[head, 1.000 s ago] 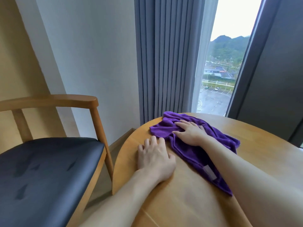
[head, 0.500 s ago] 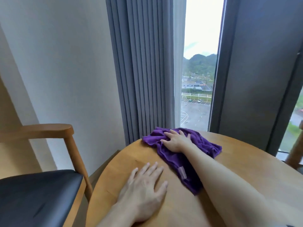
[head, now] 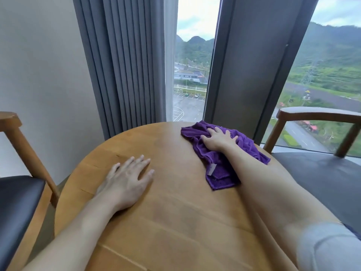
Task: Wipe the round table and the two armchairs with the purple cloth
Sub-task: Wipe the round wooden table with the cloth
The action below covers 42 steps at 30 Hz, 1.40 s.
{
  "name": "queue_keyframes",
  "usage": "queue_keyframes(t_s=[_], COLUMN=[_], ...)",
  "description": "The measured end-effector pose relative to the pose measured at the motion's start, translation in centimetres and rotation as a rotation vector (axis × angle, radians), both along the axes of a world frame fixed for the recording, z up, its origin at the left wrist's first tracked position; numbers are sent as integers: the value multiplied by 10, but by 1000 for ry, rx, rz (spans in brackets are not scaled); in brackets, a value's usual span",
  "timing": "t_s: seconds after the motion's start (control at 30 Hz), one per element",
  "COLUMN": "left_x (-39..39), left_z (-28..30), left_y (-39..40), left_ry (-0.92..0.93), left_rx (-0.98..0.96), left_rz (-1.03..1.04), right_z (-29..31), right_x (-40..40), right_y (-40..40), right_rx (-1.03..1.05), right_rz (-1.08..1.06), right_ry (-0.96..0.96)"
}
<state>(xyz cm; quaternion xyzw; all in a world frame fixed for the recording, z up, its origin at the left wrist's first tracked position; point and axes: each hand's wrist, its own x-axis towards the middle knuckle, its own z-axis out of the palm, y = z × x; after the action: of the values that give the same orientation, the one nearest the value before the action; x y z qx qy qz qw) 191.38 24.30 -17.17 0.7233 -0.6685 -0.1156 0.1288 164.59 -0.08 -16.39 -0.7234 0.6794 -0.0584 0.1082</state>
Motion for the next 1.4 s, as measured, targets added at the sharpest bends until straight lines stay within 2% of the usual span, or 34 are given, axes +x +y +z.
queue_keyframes(t_s=[0.13, 0.27, 0.37, 0.43, 0.57, 0.63, 0.77, 0.87, 1.13, 1.4], left_x=[-4, -33, -90, -123, -136, -136, -134, -129, -130, -132], left_z=[6, 26, 33, 25, 8, 7, 6, 5, 6, 12], left_y=[2, -17, -28, -26, -19, -18, -22, -27, -28, -23], left_ry=[-42, -290, -152, -75, 12, 48, -14, -4, 22, 93], left_rx=[41, 44, -21, -85, -253, -253, -227, -235, -243, -213], left_rz=[-4, 15, -185, -301, -308, -299, -302, -319, -308, -290], right_z=[0, -3, -3, -10, -12, -4, 11, 11, -1, -2], right_x=[-32, -48, -49, -59, -103, -121, -136, -139, -149, -115], right_y=[26, 69, 118, 154, 183, 156, 84, 68, 160, 258], right_rx=[5, 4, -4, -43, -75, -40, 22, 69, 25, -33], right_rz=[-47, -80, 3, 141, 313, 264, 48, -6, 106, 190], right_ry=[-11, 5, 19, 21, -4, 9, 30, 2, 68, 80])
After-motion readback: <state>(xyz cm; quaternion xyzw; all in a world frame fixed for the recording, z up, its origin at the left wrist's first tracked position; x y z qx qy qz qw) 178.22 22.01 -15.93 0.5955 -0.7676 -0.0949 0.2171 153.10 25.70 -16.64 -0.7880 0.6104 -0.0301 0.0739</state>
